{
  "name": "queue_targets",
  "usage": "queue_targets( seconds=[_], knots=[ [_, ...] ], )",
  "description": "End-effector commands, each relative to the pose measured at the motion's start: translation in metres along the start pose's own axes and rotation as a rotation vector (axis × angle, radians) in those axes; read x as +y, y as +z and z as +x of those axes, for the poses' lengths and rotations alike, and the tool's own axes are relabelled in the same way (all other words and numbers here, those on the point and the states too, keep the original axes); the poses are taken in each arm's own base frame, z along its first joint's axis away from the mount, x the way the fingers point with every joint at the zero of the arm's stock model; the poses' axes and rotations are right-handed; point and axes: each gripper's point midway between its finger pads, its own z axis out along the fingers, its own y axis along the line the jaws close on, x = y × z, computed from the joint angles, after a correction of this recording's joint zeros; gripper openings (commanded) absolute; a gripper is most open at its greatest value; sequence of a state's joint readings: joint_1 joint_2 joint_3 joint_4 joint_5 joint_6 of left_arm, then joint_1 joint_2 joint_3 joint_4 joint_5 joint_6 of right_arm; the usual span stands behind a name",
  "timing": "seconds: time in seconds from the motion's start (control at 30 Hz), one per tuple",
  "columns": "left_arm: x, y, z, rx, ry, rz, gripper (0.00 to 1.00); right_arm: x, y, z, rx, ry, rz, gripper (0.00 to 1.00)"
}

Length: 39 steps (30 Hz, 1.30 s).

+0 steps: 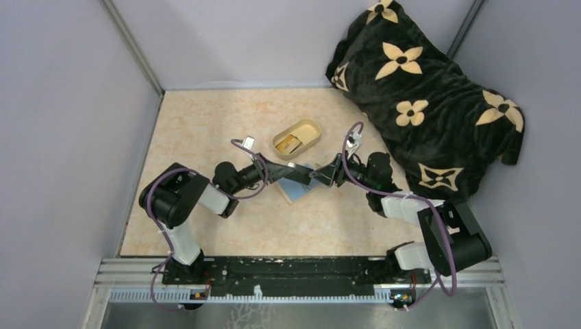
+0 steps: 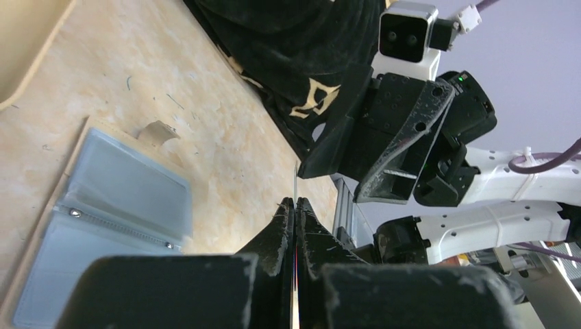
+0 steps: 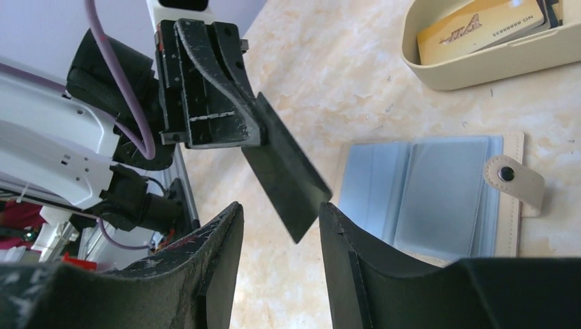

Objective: Take the credit cards out of the card holder

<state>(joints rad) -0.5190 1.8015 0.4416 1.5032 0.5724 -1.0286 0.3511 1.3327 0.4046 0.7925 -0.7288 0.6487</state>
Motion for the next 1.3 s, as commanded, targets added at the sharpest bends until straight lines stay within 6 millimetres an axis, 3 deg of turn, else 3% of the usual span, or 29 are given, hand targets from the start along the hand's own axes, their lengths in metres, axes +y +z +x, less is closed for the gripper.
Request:
queue_targets(
  seconds=[0.0,0.3,0.67,1.27],
  knots=[
    [-0.05,0.001,-0.046,-0.2,0.151,0.187,0.0,0.014,0.0,-0.008,-0.042,-0.028,-0.077,0.45],
    [-0.065,0.004,-0.051,-0.195,0.134,0.235,0.0,0.02,0.0,-0.006,-0.035,-0.007,-0.122,0.44],
    [-0.083,0.0,-0.051,-0.176,0.132,0.283,0.0,0.014,0.003,-0.002,-0.017,-0.003,-0.111,0.44],
    [-0.072,0.001,-0.041,-0.143,0.115,0.26,0.0,0.021,0.012,-0.014,-0.03,-0.004,-0.167,0.39]
  ],
)
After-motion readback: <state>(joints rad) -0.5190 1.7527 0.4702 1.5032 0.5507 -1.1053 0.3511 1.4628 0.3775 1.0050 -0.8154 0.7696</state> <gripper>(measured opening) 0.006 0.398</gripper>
